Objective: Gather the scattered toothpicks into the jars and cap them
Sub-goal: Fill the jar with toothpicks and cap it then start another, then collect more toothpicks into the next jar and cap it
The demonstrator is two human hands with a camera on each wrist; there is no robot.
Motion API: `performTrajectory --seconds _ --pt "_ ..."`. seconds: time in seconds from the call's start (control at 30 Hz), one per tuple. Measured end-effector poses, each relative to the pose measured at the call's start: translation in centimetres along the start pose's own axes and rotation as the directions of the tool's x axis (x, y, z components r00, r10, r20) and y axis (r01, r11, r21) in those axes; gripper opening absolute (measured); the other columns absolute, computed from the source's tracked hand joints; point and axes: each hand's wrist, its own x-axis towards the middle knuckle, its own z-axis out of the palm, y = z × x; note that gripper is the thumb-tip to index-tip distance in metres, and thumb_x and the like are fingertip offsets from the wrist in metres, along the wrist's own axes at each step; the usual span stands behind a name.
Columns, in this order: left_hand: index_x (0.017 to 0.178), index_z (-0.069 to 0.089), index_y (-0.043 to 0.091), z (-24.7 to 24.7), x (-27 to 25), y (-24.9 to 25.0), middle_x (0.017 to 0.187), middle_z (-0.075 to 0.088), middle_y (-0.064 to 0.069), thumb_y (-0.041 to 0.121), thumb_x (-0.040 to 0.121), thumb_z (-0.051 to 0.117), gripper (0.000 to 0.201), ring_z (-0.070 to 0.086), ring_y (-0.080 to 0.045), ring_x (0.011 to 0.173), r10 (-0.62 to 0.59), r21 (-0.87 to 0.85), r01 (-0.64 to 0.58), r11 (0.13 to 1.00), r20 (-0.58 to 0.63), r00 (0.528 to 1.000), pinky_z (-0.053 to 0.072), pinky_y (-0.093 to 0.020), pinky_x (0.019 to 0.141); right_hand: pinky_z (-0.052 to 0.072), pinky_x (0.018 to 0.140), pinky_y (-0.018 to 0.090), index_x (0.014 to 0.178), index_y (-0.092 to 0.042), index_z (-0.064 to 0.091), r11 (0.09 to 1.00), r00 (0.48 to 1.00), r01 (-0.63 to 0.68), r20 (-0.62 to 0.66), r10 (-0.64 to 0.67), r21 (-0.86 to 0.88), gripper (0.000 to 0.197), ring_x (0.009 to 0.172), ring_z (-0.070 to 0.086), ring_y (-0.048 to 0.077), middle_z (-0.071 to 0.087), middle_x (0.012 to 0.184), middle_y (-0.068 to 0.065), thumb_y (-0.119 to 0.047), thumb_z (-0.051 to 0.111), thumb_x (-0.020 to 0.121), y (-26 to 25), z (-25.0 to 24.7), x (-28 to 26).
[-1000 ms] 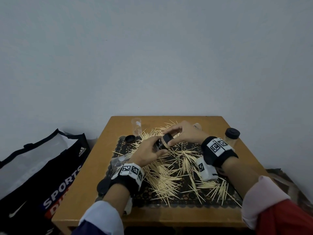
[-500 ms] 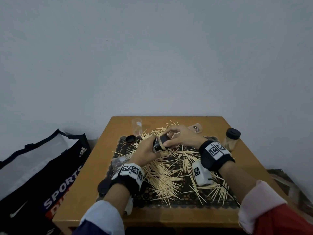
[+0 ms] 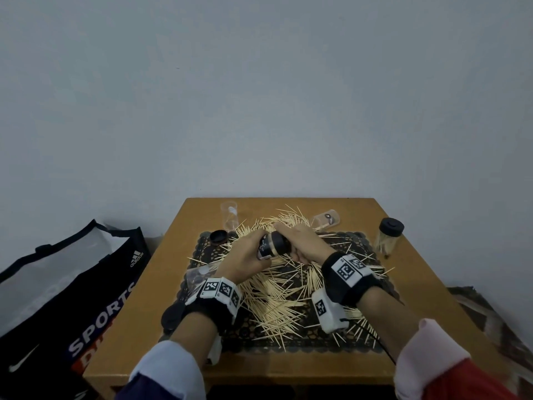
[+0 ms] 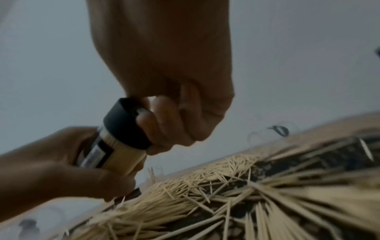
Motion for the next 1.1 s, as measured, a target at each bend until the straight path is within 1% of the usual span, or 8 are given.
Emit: performTrajectory --seconds 0.13,0.27,0.33,0.5,0.67,0.77,0.87,1.1 --pt "0.101 0.052 0.015 0.0 0.0 0.4 0.079 0.053 0.010 0.007 0.070 0.076 0.040 0.050 -0.007 0.065 -0.032 -0.049 0.033 0.998 0.015 0.999 0.037 -0.009 0.057 0.040 0.042 0.022 0.095 -0.005 0.061 0.987 0.997 0.011 -0.068 -0.022 -0.161 0.062 0.040 0.052 0.017 0.062 0.065 0.010 -0.061 0.032 0.097 -0.6 0.2 0.1" --pt "0.111 0.056 0.012 -0.1 0.1 0.6 0.081 0.058 0.011 0.007 0.073 0.075 0.043 0.053 0.000 0.065 -0.108 -0.117 0.103 0.988 -0.042 0.993 0.038 -0.008 0.055 0.057 0.057 0.030 0.121 -0.020 0.060 0.955 0.953 0.284 0.079 -0.291 0.091 0.034 0.086 0.068 0.019 0.059 0.116 0.005 -0.036 0.064 0.091 -1.1 -0.3 -0.2" --pt "0.115 0.056 0.010 0.0 0.0 0.5 0.080 0.060 0.011 0.008 0.073 0.074 0.046 0.054 0.001 0.064 -0.104 -0.122 0.096 0.988 -0.055 0.993 0.038 -0.008 0.054 0.061 0.065 0.041 0.117 -0.017 0.064 0.944 0.946 0.308 0.071 -0.317 0.120 0.033 0.092 0.069 0.024 0.060 0.117 0.007 -0.023 0.072 0.086 -1.0 -0.4 0.1" --pt "0.112 0.056 0.010 0.0 0.0 0.3 0.080 0.060 0.010 0.011 0.073 0.074 0.043 0.055 -0.003 0.065 -0.085 -0.088 0.082 0.993 -0.034 0.996 0.037 -0.010 0.055 0.060 0.060 0.034 0.110 -0.012 0.064 0.957 0.960 0.265 0.066 -0.274 0.121 0.031 0.090 0.069 0.024 0.059 0.109 0.009 -0.028 0.073 0.085 -1.4 -0.6 -0.1" --pt "0.108 0.055 0.011 0.1 0.0 0.3 0.075 0.056 0.012 0.009 0.074 0.073 0.039 0.051 -0.001 0.063 -0.049 -0.081 0.045 0.996 -0.047 0.998 0.037 -0.011 0.056 0.058 0.063 0.046 0.106 -0.015 0.065 0.965 0.970 0.243 -0.025 -0.242 0.100 0.029 0.067 0.071 0.032 0.063 0.099 0.009 -0.033 0.072 0.086 -1.6 0.0 -1.1" --pt "0.103 0.053 0.016 0.2 0.1 -0.1 0.078 0.056 0.011 0.011 0.074 0.074 0.037 0.053 -0.001 0.065 -0.035 -0.104 0.029 0.994 -0.053 0.998 0.036 -0.015 0.058 0.055 0.058 0.039 0.103 -0.018 0.064 0.966 0.964 0.256 -0.086 -0.253 0.027 0.027 0.056 0.069 0.029 0.067 0.094 0.003 -0.037 0.072 0.085 -1.6 0.4 -1.7" --pt "0.119 0.052 0.020 0.6 0.2 -0.6 0.104 0.061 0.010 0.037 0.074 0.080 0.056 0.058 -0.005 0.088 -0.036 -0.075 0.036 0.997 -0.008 0.999 0.046 -0.023 0.072 0.054 0.050 0.028 0.105 -0.017 0.058 0.979 0.974 0.199 -0.103 -0.202 -0.035 0.033 0.052 0.065 0.017 0.065 0.096 0.005 -0.037 0.073 0.084 -1.3 -0.7 -1.8" --pt "0.129 0.051 0.024 0.4 -0.2 -1.0 0.116 0.056 0.012 0.058 0.080 0.062 0.060 0.053 -0.004 0.106 -0.043 0.027 0.042 0.999 0.038 0.998 0.050 -0.029 0.089 0.053 0.059 0.026 0.107 -0.014 0.051 0.995 0.940 -0.066 -0.338 0.038 -0.071 0.043 0.089 0.062 0.023 0.057 0.109 0.006 -0.017 0.080 0.075 3.1 -9.0 -2.3"
